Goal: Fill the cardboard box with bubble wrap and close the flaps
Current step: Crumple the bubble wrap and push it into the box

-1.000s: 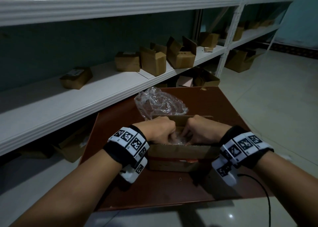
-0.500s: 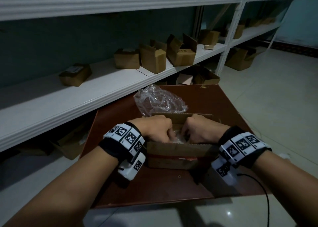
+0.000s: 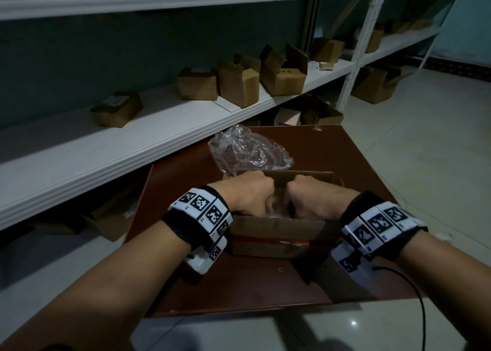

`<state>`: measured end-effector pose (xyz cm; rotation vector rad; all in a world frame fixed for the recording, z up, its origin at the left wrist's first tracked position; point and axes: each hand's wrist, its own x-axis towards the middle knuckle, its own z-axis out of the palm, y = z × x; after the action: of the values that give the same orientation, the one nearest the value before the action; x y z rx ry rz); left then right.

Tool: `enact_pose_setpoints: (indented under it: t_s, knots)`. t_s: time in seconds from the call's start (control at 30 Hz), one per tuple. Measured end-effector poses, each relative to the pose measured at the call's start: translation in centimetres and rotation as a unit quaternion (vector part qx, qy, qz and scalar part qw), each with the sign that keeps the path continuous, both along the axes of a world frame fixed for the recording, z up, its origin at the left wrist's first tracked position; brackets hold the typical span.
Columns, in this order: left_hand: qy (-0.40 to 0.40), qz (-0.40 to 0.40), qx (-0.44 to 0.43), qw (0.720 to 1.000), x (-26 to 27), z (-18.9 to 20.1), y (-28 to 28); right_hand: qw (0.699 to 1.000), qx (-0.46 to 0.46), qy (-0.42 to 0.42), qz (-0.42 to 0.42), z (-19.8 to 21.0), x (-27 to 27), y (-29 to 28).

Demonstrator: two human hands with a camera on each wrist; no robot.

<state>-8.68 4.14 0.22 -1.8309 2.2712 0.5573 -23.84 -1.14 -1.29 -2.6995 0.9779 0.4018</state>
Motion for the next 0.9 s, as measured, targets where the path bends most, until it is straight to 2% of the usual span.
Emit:
enact_pose_setpoints:
  t_s: [0.13, 0.47, 0.63, 0.77, 0.83, 0.9]
  knots:
    - [-0.008, 0.005, -0.016, 1.000, -0.3, -0.5, -0.2, 1.000, -0.026, 0.007, 0.005, -0.2, 0.5, -0.1]
    - [0.043, 0.036, -0.038, 0.998, -0.1, -0.9, 0.2, 1.000, -0.021, 0.004, 0.010, 0.3, -0.1, 0.9]
    - [0.023, 0.016, -0.061, 0.998, -0.2, -0.9, 0.6, 1.000, -0.002, 0.000, 0.004, 0.2, -0.7, 0.6]
    - [0.033, 0.006, -0.058, 0.998, 0.1, -0.9, 0.6, 0.996, 0.035, -0.079, -0.025, 1.1, -1.5, 0.7]
    - [0.032, 0.006, -0.066, 0.997, 0.1, -0.8, 0.6, 0.993, -0.019, -0.115, -0.010, 1.5, -1.5, 1.2]
    - [0.029, -0.004, -0.074, 0.997, 0.0, -0.8, 0.6, 0.991, -0.067, -0.113, 0.025, 1.5, -1.0, 1.7]
